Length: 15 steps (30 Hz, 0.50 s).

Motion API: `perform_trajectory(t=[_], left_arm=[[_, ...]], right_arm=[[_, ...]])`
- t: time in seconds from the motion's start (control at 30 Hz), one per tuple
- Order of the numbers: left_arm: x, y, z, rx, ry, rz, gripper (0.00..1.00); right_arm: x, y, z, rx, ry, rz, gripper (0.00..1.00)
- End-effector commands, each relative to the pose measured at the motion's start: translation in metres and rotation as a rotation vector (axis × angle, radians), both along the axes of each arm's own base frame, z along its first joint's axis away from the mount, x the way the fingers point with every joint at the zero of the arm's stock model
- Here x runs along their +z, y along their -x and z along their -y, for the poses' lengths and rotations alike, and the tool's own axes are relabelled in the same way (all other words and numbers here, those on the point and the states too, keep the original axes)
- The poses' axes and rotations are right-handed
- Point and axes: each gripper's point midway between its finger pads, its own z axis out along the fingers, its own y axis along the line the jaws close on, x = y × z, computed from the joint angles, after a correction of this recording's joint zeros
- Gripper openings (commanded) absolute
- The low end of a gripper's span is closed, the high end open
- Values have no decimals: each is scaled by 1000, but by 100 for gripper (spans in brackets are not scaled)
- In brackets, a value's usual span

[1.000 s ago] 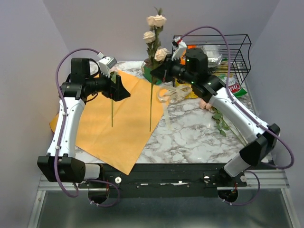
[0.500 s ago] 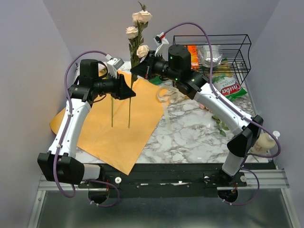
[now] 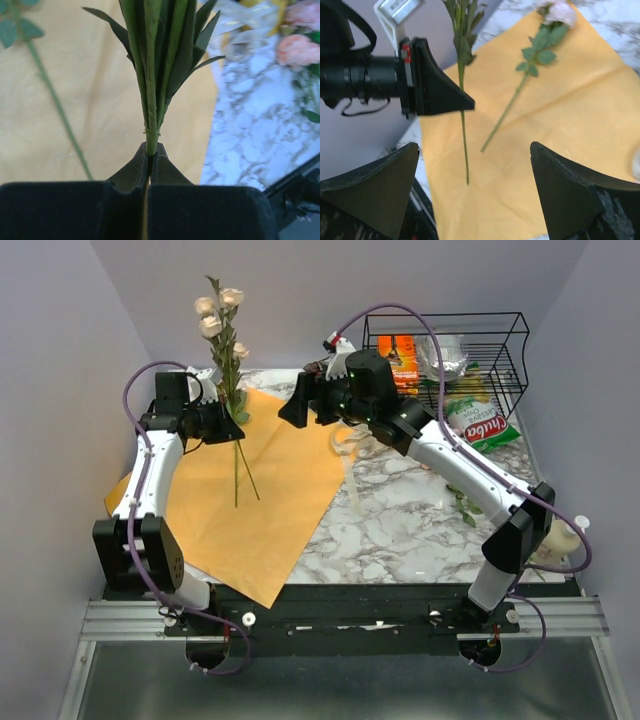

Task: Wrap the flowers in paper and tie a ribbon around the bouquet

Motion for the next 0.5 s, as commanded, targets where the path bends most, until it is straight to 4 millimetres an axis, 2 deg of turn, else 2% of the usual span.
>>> perform_trajectory(t=[0.0,0.07,0.1,0.17,0.2,0.27,0.3,0.33,0.37,0.4,0.43,0.47], left_arm=[[-77,-19,-45,114,-215,-175,0],[-84,-27,-51,113,-238,-189,0],[-95,-30,-58,126,-260,-215,0],[-100,-37,-64,127,-287,-217,0],[-111,-38,-66,115,-303,-242,0],[-118,-42,-70,114,-322,-268,0],[-128,-43,-71,112,-327,-290,0],[-131,-44,-71,109,-330,-299,9],[-132,-44,-72,111,-335,-306,44],[-132,-45,-73,110,-342,-307,62],[-129,-45,-74,105,-348,-299,80],[-122,-47,-75,104,-355,-280,99]], right_arm=[[-30,-10,64,-119,211,11,100],[-44,-10,82,-145,278,-13,100],[-57,-11,99,-160,336,-42,100],[-70,-10,119,-171,390,-73,100],[-91,-8,139,-182,453,-122,100],[-107,-9,169,-251,541,-145,100],[-127,-8,190,-274,604,-178,100],[-137,-8,206,-308,644,-191,100],[-143,-8,216,-324,664,-205,100],[-145,-9,233,-351,681,-211,100],[-160,-5,248,-372,717,-242,100],[-164,-4,259,-389,730,-253,100]])
